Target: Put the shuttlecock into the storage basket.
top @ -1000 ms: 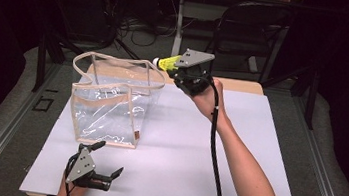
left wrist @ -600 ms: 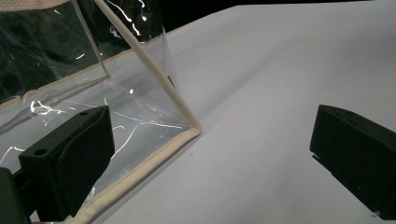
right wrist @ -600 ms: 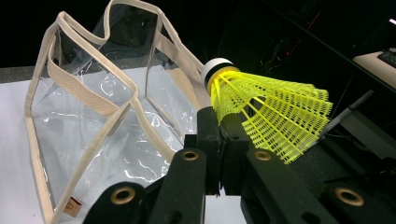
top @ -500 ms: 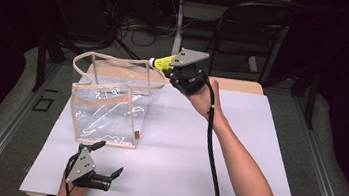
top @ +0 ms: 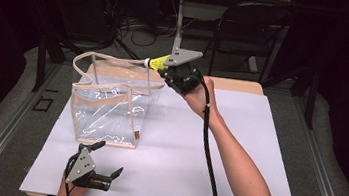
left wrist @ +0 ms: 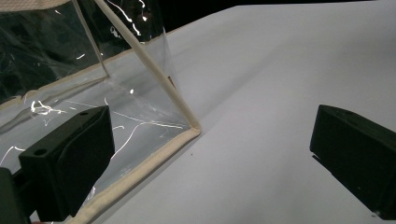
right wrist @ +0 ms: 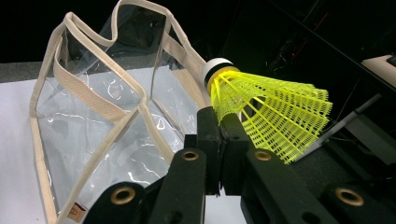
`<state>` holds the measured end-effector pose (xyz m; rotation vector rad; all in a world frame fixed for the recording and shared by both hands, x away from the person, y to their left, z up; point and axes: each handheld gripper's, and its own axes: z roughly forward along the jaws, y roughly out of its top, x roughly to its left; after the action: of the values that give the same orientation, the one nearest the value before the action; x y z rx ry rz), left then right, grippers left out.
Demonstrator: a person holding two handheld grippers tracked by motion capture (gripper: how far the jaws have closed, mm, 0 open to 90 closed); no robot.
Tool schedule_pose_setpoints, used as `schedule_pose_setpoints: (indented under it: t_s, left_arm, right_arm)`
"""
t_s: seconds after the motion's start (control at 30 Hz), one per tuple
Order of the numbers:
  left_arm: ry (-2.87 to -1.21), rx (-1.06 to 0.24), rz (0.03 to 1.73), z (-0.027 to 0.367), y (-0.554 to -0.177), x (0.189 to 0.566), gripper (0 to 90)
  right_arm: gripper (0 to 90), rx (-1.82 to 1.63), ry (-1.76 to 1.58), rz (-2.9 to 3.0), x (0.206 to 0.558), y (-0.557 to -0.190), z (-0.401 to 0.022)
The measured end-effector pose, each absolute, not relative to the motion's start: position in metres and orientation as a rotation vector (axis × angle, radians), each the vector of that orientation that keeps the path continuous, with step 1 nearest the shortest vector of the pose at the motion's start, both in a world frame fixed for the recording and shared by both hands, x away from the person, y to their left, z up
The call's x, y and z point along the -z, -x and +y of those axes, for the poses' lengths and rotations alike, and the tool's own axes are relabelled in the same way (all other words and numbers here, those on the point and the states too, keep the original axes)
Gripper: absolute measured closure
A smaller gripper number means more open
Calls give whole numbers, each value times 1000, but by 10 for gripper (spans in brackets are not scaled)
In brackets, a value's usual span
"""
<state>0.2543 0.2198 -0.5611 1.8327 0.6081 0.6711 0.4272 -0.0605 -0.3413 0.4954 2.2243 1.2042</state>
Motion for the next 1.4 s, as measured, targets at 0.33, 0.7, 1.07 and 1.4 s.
schedule_pose_setpoints:
  t_s: [0.33,0.7,1.07,1.4]
  left_arm:
    - [-1832,-670,608,220,-254,561,0]
    - [-1832,-672,607,220,-255,561,0]
    - [-1834,-673,607,220,-254,561,0]
    - [-1831,-672,610,220,-254,561,0]
  right_arm:
    - [893,-1204,-489,2236,342,-430,-54]
    - [893,-1201,-480,2252,343,-433,-47]
    - [893,-1196,-475,2260,344,-435,-42]
    - [894,-1185,-470,2276,345,-437,-36]
